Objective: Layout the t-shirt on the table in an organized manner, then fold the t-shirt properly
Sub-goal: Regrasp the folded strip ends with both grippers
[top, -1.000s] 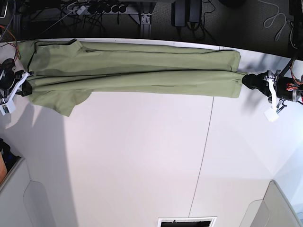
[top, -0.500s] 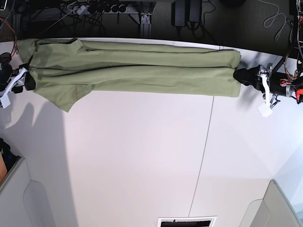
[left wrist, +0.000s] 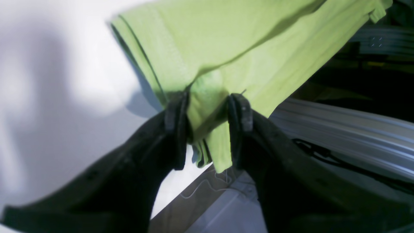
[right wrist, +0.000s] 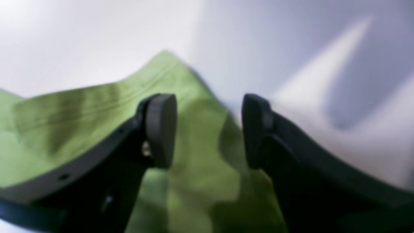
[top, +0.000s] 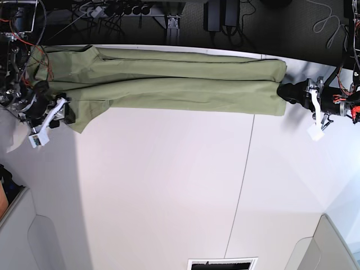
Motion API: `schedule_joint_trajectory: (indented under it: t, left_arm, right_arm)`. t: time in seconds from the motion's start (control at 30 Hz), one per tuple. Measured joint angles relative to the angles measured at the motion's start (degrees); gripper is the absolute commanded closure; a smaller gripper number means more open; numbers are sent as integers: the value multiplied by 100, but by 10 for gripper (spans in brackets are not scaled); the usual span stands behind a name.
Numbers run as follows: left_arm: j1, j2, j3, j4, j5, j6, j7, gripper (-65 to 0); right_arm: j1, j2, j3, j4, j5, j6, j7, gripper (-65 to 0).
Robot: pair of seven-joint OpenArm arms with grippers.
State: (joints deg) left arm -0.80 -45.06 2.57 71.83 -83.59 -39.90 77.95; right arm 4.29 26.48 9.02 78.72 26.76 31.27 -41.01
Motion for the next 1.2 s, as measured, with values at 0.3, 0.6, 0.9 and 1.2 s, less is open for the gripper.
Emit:
schedule_joint_trajectory:
  t: [0.3,0.6,0.9,1.2]
  left_arm:
    - [-2,170,-4,0,446,2,-181,-237]
    - [-31,446,-28,2,903,2,-474,-237]
    - [-33,450,-28,-66,1003,-20,-527,-237]
    - [-35,461,-33,-166,1008,-26,-649,-237]
  right_arm:
    - [219,17,-605,-223,146,-44,168,0]
    - [-39,46,-393,1104,455,-74,-979,0]
    - [-1403,223,645,2393,918,-11,-1314,0]
    - [-2391,223,887,2907,1021,48,-1360,-211]
